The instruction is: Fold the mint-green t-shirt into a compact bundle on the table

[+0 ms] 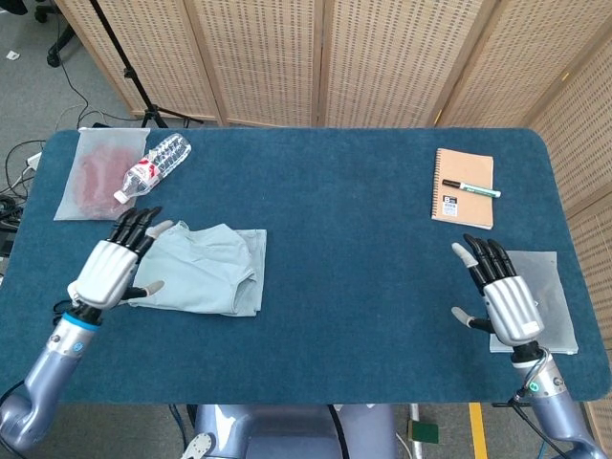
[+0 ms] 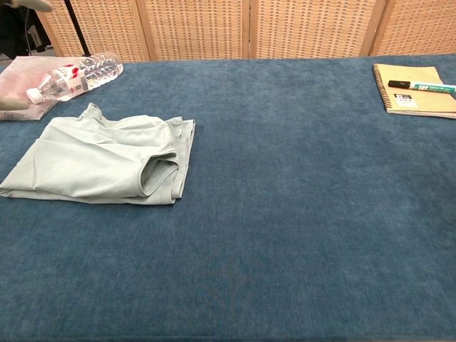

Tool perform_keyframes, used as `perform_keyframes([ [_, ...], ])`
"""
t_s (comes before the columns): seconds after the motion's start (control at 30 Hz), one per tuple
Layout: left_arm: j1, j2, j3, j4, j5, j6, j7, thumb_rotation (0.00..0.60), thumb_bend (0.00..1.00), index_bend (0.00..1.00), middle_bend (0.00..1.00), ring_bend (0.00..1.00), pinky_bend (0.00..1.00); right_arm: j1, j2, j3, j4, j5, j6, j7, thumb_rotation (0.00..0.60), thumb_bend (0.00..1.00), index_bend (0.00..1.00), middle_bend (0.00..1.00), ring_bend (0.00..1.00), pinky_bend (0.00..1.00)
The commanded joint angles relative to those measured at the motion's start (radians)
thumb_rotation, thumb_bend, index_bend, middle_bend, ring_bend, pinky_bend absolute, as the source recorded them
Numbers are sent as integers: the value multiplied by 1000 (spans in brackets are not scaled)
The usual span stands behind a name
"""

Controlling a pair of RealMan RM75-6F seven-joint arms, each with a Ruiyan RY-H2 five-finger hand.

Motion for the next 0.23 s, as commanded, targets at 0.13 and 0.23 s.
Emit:
perform_keyframes([
  [0.13, 140, 35, -17, -76, -80, 143, 67, 600, 0, 0, 0, 0, 0, -14, 6, 14, -4, -3, 40, -24, 600, 0, 0, 0, 0, 14],
  [0.23, 184, 21, -26, -69, -112, 173, 65, 600, 0, 0, 0, 0, 0, -29, -12, 43, 13, 18, 81, -129, 600, 0, 0, 0, 0, 0],
])
